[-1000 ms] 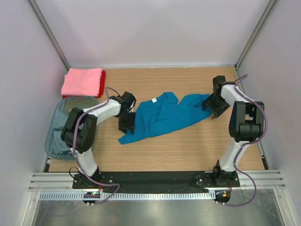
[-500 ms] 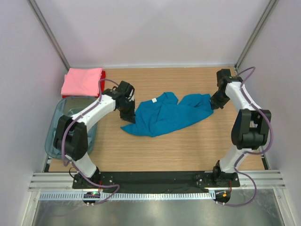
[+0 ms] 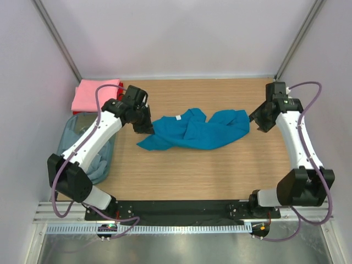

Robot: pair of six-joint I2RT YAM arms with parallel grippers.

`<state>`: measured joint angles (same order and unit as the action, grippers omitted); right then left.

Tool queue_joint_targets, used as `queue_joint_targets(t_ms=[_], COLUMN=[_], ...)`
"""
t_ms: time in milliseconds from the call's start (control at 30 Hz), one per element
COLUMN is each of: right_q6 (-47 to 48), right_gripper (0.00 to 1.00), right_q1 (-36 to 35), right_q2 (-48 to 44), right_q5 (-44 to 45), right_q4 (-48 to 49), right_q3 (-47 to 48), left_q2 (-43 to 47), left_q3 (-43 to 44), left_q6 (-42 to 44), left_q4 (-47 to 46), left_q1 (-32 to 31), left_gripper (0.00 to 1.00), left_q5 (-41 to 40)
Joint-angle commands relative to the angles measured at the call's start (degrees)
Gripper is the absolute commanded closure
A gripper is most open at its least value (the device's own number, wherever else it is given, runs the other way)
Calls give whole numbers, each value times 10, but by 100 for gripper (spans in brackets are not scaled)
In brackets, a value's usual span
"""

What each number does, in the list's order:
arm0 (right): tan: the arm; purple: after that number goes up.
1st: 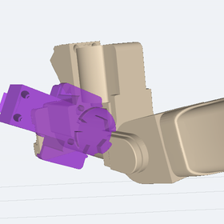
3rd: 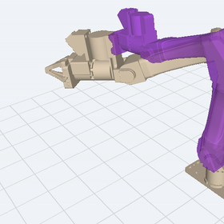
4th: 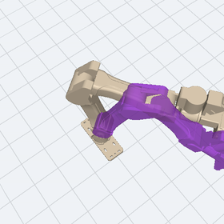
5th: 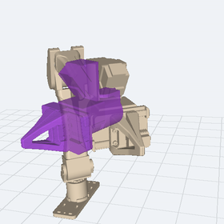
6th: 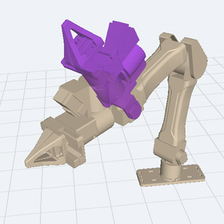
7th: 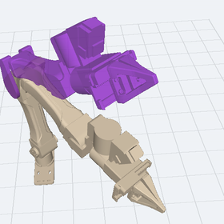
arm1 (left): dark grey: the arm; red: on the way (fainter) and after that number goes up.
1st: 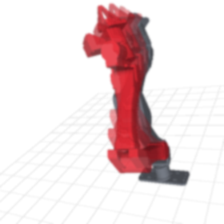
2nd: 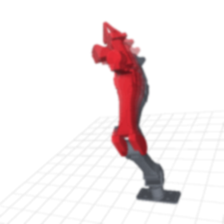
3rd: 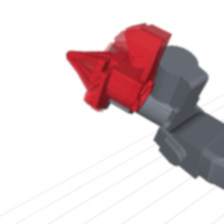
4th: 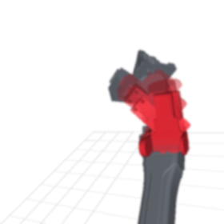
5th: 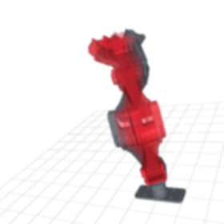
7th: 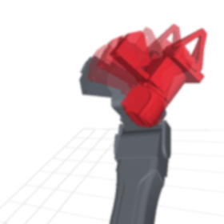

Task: Fold and stack the t-shirts
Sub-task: Flatten the tshirt out

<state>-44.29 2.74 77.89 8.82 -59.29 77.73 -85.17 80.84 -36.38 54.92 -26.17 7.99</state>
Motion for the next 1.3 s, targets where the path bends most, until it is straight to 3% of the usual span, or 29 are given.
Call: queue_joint_targets(t_ms=[0, 300, 667, 700, 833, 900, 1033, 1267], right_q6=[-30, -75, -61, -60, -39, -29, -1, 25], right_gripper=[48, 44, 46, 48, 74, 97, 99, 99], right_q1=[1, 1, 2, 2, 2, 2, 2, 2], right_q2=[50, 232, 322, 322, 328, 318, 270, 120], right_q5=[-21, -37, 8, 15, 35, 43, 76, 136], right_q4=[57, 131, 161, 164, 151, 141, 102, -78], right_q3=[-39, -30, 8, 8, 18, 19, 42, 121], left_q2=[-14, -25, -34, -36, -42, -44, -39, 33], left_q3=[18, 33, 33, 34, 38, 43, 64, 55], left_q6=[-8, -2, -6, -6, -4, -4, -11, -76], left_q4=[15, 29, 34, 34, 34, 34, 39, 34], left_q1=[18, 26, 26, 27, 26, 26, 26, 25], left_gripper=[100, 100, 100, 100, 100, 100, 100, 100], left_q5=[-14, -5, -2, -3, -7, -12, -14, -35])
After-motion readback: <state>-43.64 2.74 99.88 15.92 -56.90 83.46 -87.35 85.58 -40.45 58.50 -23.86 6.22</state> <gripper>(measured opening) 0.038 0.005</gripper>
